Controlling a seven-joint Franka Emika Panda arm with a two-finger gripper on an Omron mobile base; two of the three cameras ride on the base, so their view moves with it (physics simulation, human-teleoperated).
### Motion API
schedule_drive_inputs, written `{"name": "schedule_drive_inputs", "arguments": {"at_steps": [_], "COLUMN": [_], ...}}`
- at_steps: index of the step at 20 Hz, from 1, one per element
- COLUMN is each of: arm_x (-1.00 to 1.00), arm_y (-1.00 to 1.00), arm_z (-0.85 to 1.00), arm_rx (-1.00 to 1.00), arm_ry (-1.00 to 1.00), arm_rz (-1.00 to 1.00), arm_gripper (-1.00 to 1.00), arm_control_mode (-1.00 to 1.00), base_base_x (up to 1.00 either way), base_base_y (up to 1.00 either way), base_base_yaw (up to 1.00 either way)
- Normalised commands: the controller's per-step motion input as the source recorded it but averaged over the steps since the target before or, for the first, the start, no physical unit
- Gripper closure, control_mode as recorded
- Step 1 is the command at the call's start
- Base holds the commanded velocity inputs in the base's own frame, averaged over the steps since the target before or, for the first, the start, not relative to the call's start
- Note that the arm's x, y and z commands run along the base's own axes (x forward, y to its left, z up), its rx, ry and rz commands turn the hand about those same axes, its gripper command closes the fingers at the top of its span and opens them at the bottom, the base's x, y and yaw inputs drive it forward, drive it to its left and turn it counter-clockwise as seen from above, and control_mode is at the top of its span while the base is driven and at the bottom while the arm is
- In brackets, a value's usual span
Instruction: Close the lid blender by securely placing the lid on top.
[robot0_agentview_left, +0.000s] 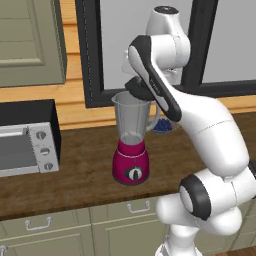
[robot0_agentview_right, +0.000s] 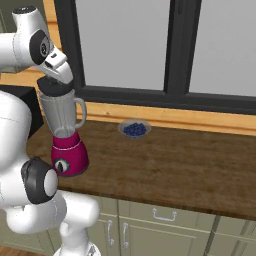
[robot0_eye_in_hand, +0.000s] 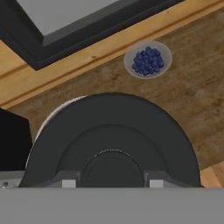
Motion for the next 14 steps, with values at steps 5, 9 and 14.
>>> {"name": "schedule_drive_inputs", "arguments": {"at_steps": [5,9,14], "arm_x": [0.00,0.01,0.00], "arm_y": [0.19,0.15,0.05], "arm_z": [-0.21,-0.10,-0.13], "arm_rx": [0.00,0.00,0.00], "arm_ry": [0.05,0.03,0.00], "arm_rz": [0.01,0.01,0.02], "arm_gripper": [1.00,1.00,1.00], "arm_control_mode": [-1.00,-1.00,-1.00], "base_base_x": [0.00,0.00,0.00], "base_base_y": [0.00,0.00,0.00], "base_base_yaw": [0.00,0.00,0.00]}}
